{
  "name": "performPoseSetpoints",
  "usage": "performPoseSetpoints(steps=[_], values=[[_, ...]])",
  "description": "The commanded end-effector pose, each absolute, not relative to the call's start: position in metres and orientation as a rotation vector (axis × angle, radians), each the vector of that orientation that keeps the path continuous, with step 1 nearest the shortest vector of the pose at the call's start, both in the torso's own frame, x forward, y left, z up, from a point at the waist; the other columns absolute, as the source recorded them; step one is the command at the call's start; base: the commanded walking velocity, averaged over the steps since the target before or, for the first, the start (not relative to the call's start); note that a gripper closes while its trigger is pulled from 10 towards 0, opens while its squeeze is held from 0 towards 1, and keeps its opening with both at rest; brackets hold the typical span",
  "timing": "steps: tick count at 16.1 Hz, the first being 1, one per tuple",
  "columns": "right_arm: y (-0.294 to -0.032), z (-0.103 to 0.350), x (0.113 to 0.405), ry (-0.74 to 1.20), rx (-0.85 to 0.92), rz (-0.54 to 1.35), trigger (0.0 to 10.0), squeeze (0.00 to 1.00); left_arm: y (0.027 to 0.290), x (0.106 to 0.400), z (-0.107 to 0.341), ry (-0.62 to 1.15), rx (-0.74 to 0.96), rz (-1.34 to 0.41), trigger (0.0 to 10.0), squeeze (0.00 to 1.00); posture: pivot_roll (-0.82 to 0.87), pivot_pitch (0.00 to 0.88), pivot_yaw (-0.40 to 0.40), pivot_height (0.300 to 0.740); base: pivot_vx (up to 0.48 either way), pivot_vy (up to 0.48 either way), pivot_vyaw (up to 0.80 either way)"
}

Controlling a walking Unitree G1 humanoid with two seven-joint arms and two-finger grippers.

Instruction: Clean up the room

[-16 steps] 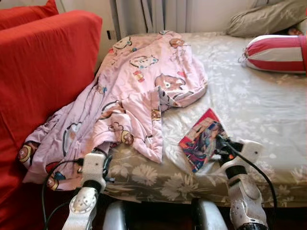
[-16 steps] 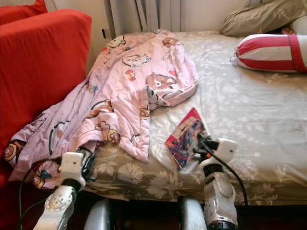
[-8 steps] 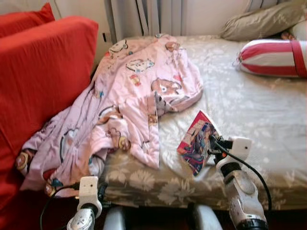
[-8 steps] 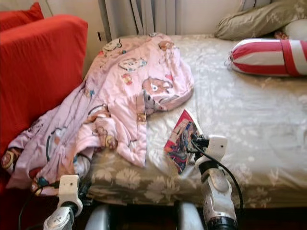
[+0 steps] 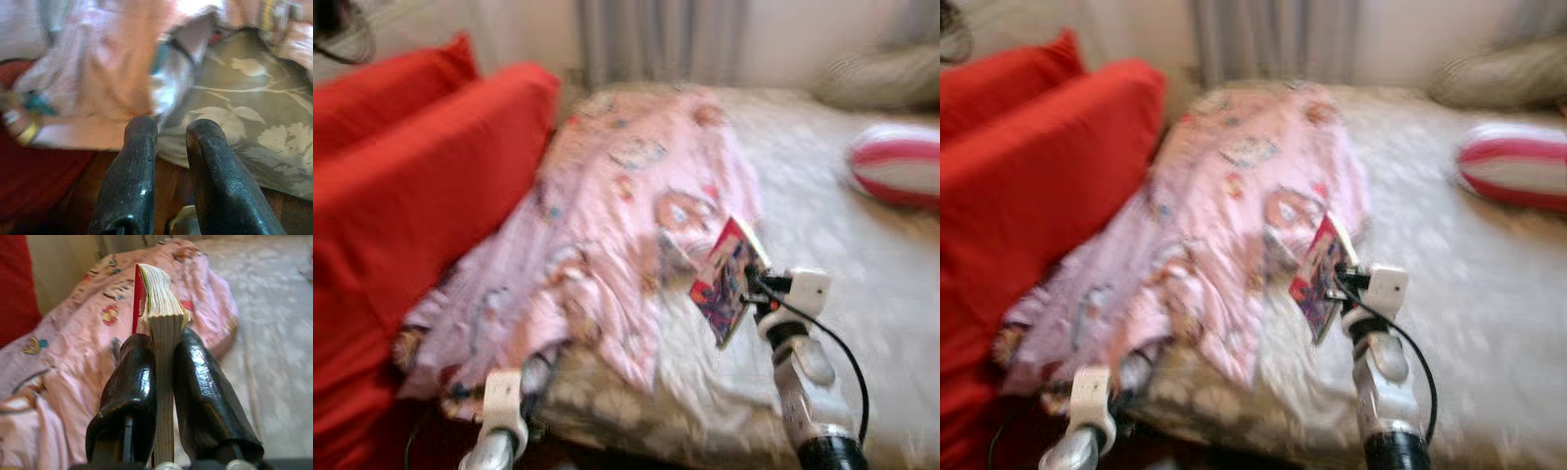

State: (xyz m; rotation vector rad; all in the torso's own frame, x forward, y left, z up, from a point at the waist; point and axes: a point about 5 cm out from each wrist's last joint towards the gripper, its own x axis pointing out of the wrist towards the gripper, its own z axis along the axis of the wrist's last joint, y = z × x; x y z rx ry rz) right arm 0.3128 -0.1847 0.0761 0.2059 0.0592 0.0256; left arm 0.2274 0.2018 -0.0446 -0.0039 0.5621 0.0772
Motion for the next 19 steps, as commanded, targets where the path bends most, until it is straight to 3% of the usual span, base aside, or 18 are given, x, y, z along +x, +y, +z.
performPoseSetpoints(steps=[1, 7, 19], values=[[-0.182, 0.082, 0.317, 0.036, 0.191, 0.029, 10.0, 0.0, 0.208, 0.213, -0.055, 0.634, 0.005, 0.108, 10.0, 0.0, 0.05, 0.0, -0.013, 0.739, 0.0, 0.0, 0.0], [-0.184, 0.085, 0.321, 0.018, 0.188, 0.012, 10.0, 0.0, 0.205, 0.188, -0.072, 0.739, -0.011, 0.126, 10.0, 0.0, 0.05, 0.0, -0.027, 0.739, 0.0, 0.0, 0.0], [-0.183, 0.081, 0.32, 0.025, 0.193, -0.027, 10.0, 0.0, 0.203, 0.18, -0.077, 0.779, -0.007, 0.123, 10.0, 0.0, 0.06, 0.0, -0.021, 0.739, 0.0, 0.0, 0.0]])
